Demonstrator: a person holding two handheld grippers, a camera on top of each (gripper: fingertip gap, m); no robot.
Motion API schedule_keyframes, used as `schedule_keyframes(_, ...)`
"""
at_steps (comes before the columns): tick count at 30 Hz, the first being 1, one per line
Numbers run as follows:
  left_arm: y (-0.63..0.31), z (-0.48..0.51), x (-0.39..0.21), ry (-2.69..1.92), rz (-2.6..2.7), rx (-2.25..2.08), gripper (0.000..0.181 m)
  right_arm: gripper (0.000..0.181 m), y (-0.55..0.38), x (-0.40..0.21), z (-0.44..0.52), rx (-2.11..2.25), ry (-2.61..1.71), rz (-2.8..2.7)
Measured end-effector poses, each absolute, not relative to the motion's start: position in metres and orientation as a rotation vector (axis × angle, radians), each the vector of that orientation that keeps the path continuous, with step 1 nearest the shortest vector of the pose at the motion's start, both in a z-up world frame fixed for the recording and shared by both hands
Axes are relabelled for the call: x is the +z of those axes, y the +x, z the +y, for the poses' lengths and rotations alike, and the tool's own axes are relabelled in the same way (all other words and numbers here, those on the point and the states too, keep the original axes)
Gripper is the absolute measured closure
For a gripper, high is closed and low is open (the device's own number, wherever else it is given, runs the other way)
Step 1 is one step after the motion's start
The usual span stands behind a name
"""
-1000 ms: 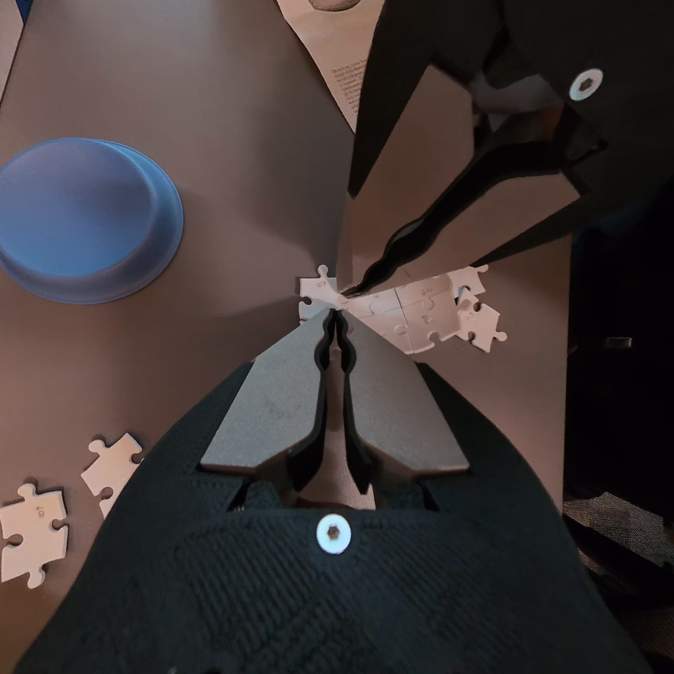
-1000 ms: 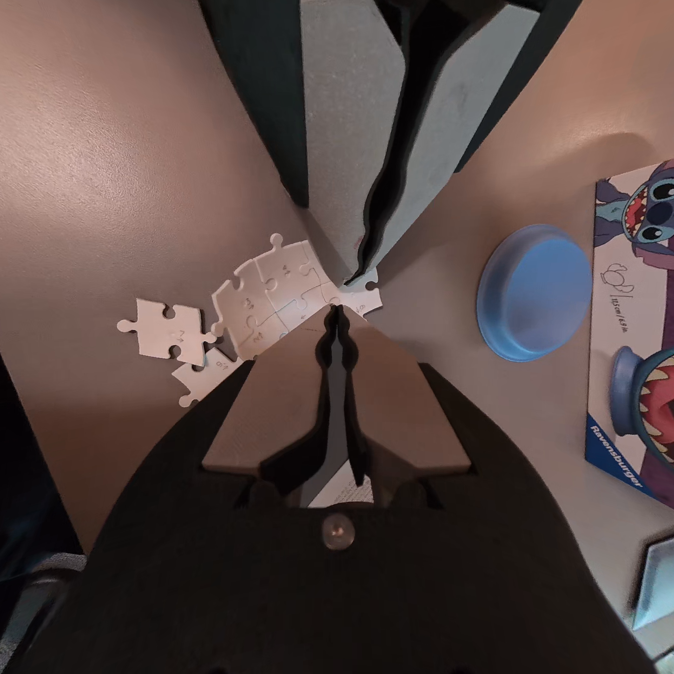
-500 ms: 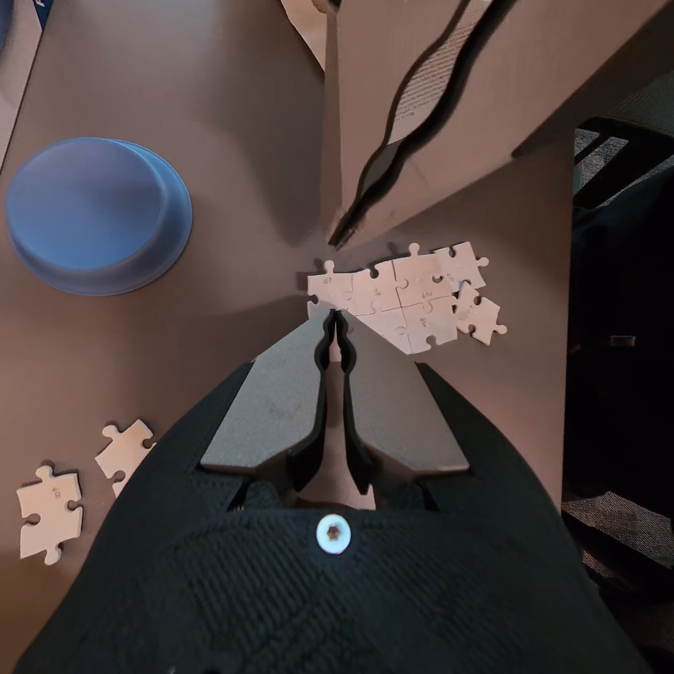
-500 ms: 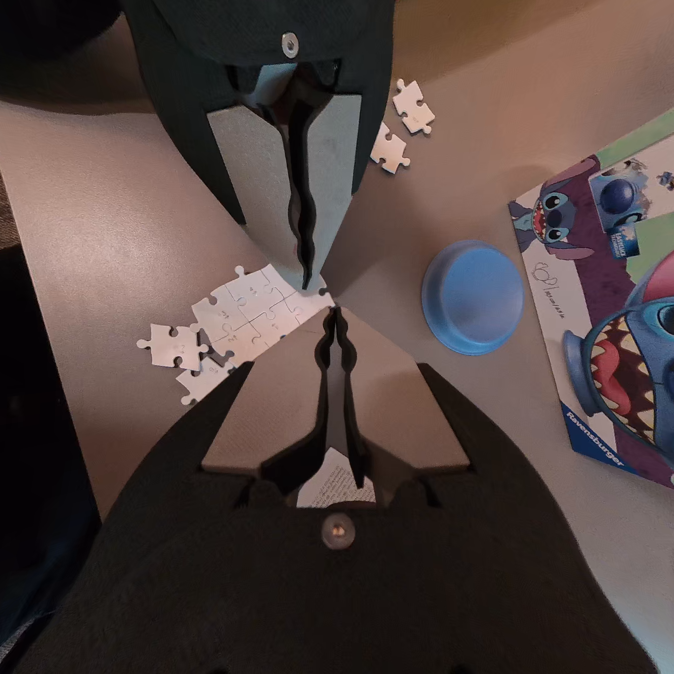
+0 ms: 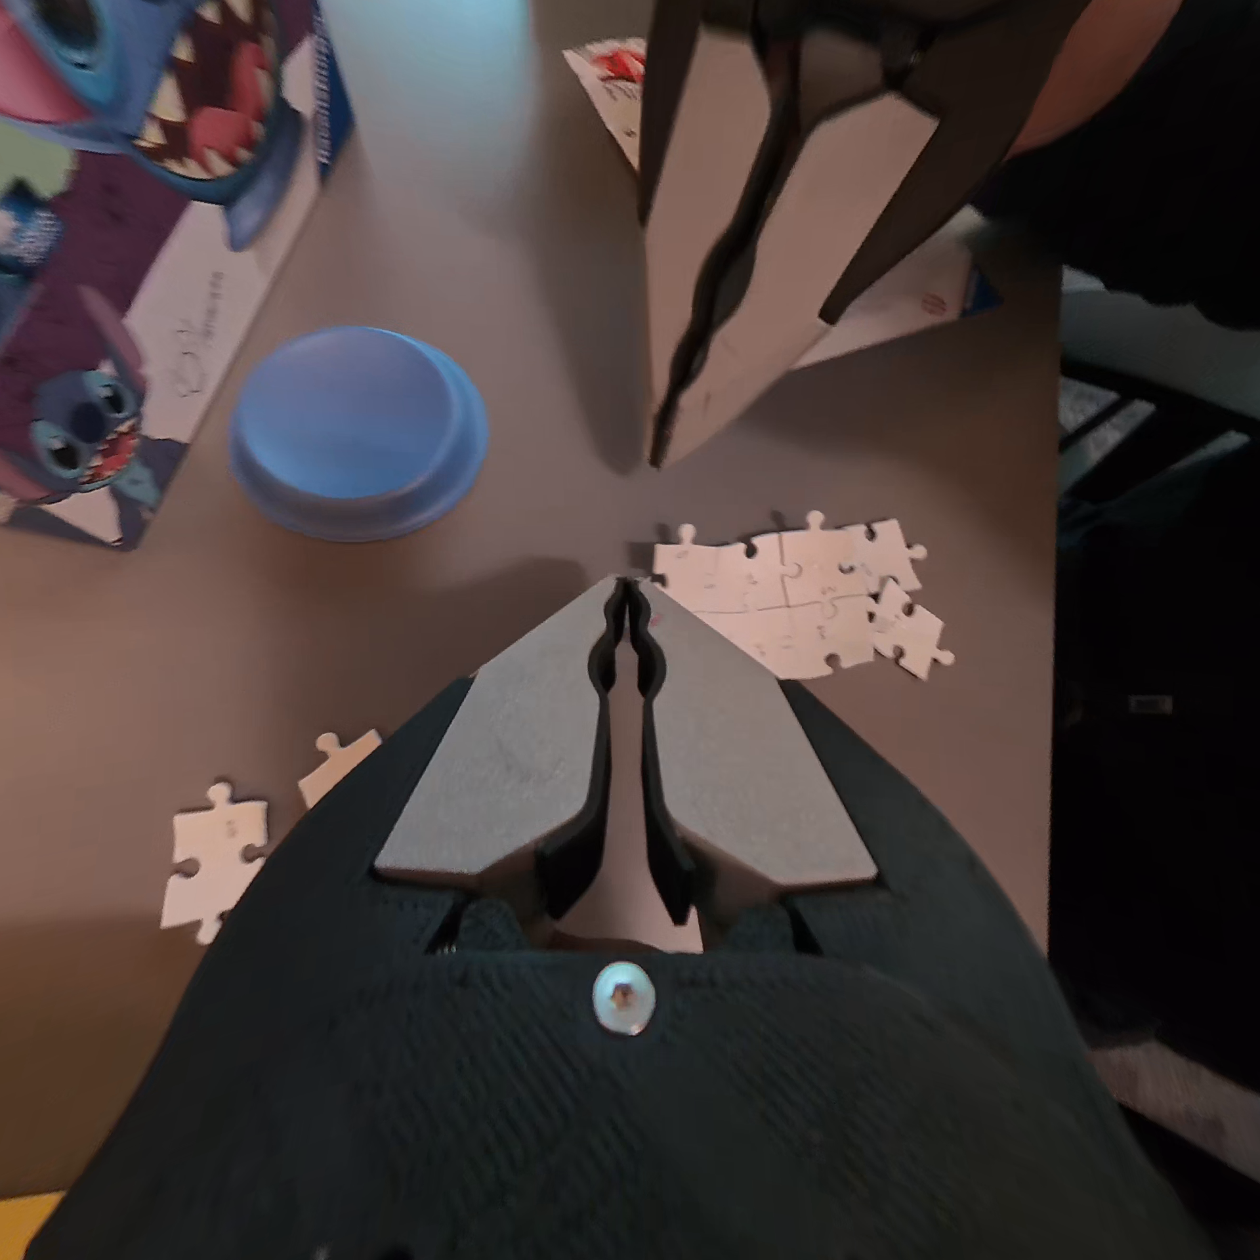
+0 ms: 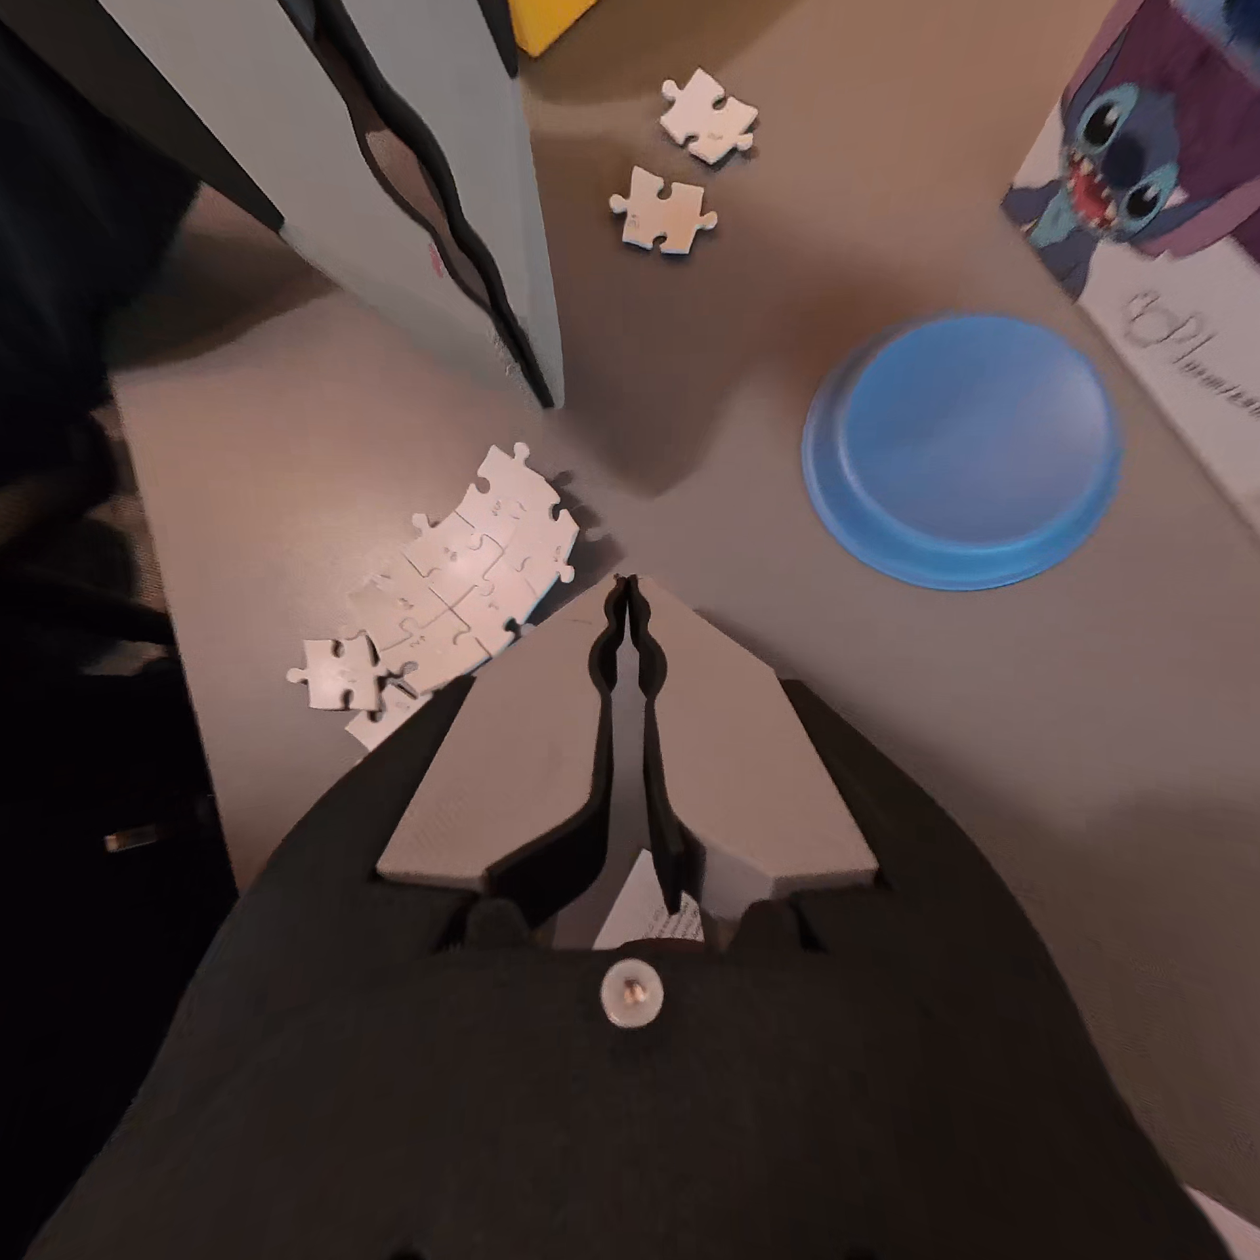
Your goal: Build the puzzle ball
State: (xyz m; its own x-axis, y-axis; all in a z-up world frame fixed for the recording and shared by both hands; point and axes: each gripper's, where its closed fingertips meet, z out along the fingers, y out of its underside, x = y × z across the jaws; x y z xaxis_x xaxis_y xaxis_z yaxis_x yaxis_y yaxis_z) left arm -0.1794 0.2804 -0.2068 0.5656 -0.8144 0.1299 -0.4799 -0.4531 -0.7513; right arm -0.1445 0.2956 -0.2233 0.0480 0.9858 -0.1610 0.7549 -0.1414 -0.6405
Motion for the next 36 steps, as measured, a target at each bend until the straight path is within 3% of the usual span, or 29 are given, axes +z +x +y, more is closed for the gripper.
schedule_keyframes(3,-0.185,0.288,-0.206,-2.131,0.977,-0.621,0.181,0.181,-0.149,-0.227,0.291,0.988,-1.999,-1.725)
schedule_keyframes(5,-0.188,0.294,-0.206,-2.137,0.945,-0.597,0.181,0.165,-0.153,-0.227,0.288,1.056,-2.012,-1.714)
schedule_keyframes(11,-0.201,0.313,-0.199,-2.122,0.807,-0.526,0.181,0.169,-0.163,-0.233,0.276,1.087,-1.988,-1.763)
schedule_keyframes(13,-0.205,0.317,-0.198,-2.128,0.77,-0.528,0.167,0.17,-0.165,-0.24,0.272,1.074,-1.999,-1.802)
schedule_keyframes(23,-0.214,0.322,-0.198,-2.137,0.727,-0.486,0.166,0.177,-0.169,-0.235,0.281,1.172,-2.037,-1.683)
schedule_keyframes(30,-0.229,0.334,-0.199,-2.152,0.637,-0.399,0.151,0.176,-0.163,-0.237,0.309,1.072,-2.063,-1.57)
schedule_keyframes(36,-0.231,0.336,-0.204,-2.17,0.636,-0.373,0.15,0.168,-0.152,-0.23,0.324,0.981,-2.037,-1.533)
